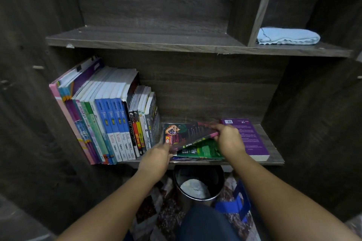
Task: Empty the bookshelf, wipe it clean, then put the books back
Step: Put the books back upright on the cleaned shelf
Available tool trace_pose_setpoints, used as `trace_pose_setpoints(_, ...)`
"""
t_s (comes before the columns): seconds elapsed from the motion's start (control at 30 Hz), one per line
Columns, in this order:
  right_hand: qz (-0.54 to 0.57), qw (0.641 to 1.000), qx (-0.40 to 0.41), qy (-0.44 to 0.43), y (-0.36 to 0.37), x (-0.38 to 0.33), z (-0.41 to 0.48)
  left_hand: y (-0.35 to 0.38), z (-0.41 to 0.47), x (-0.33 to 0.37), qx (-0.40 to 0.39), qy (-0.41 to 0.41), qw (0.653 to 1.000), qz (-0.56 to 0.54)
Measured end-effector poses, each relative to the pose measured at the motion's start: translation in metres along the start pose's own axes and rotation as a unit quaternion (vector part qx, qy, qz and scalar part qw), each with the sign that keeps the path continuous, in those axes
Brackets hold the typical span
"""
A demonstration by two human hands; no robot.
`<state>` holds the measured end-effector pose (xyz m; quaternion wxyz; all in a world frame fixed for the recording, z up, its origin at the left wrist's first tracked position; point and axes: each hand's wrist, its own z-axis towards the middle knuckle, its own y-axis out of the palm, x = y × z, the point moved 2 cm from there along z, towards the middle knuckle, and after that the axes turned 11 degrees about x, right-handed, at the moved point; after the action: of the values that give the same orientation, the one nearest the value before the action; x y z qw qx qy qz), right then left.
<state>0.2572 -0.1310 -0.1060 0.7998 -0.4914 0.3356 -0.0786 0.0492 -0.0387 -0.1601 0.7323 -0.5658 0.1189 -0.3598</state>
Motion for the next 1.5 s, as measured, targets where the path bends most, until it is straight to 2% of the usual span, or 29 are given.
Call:
trace_pose_setpoints(0.1, 0.076, 0.995, 0.039, -0.041, 0.001, -0.03, -0.002, -0.007, -0.002, -0.013, 0.01, 0.002, 0.998, 0.059)
trace_pose_setpoints(0.2, 0.14, 0.98, 0.061, -0.129, 0.01, -0.067, -0.005, -0.018, -0.004, -0.027, 0.009, -0.051, 0.997, 0.053)
trace_pose_setpoints(0.27, 0.18, 0.968, 0.021, -0.176, 0.016, -0.094, -0.008, -0.027, -0.006, -0.033, 0.015, -0.082, 0.996, 0.017)
trace_pose_setpoints(0.37, 0.186, 0.962, -0.126, -0.154, 0.024, -0.124, -0.018, -0.036, -0.008, -0.04, 0.037, -0.104, 0.994, -0.009)
trace_pose_setpoints(0.43, 0.189, 0.959, -0.165, -0.132, 0.032, -0.132, -0.019, -0.043, -0.01, -0.045, 0.065, -0.119, 0.99, -0.033)
trace_pose_setpoints(0.57, 0.166, 0.968, -0.166, -0.088, 0.034, -0.134, -0.016, -0.059, -0.011, -0.049, 0.126, -0.129, 0.981, -0.075)
trace_pose_setpoints(0.73, 0.127, 0.971, -0.17, -0.108, 0.04, -0.13, -0.018, -0.086, 0.0, -0.026, 0.162, -0.096, 0.976, -0.113)
trace_pose_setpoints(0.83, 0.109, 0.974, -0.168, -0.101, 0.041, -0.127, -0.019, -0.098, 0.018, -0.013, 0.179, -0.082, 0.976, -0.093)
trace_pose_setpoints(0.9, 0.093, 0.977, -0.17, -0.089, 0.041, -0.124, -0.02, -0.102, 0.031, -0.009, 0.158, -0.092, 0.981, -0.058)
trace_pose_setpoints(1.07, 0.073, 0.982, -0.165, -0.058, 0.036, -0.114, -0.017, -0.107, 0.035, 0.007, 0.036, -0.153, 0.988, -0.009)
trace_pose_setpoints(1.17, 0.089, 0.982, -0.162, -0.044, 0.031, -0.111, -0.014, -0.108, 0.025, 0.018, 0.022, -0.182, 0.983, 0.008)
trace_pose_setpoints(1.3, 0.091, 0.982, -0.161, -0.046, 0.027, -0.117, -0.017, -0.113, 0.019, 0.016, 0.001, -0.13, 0.99, 0.062)
trace_pose_setpoints(1.5, 0.113, 0.985, -0.117, -0.061, 0.02, -0.13, -0.01, -0.148, 0.008, 0.005, -0.027, -0.099, 0.993, 0.05)
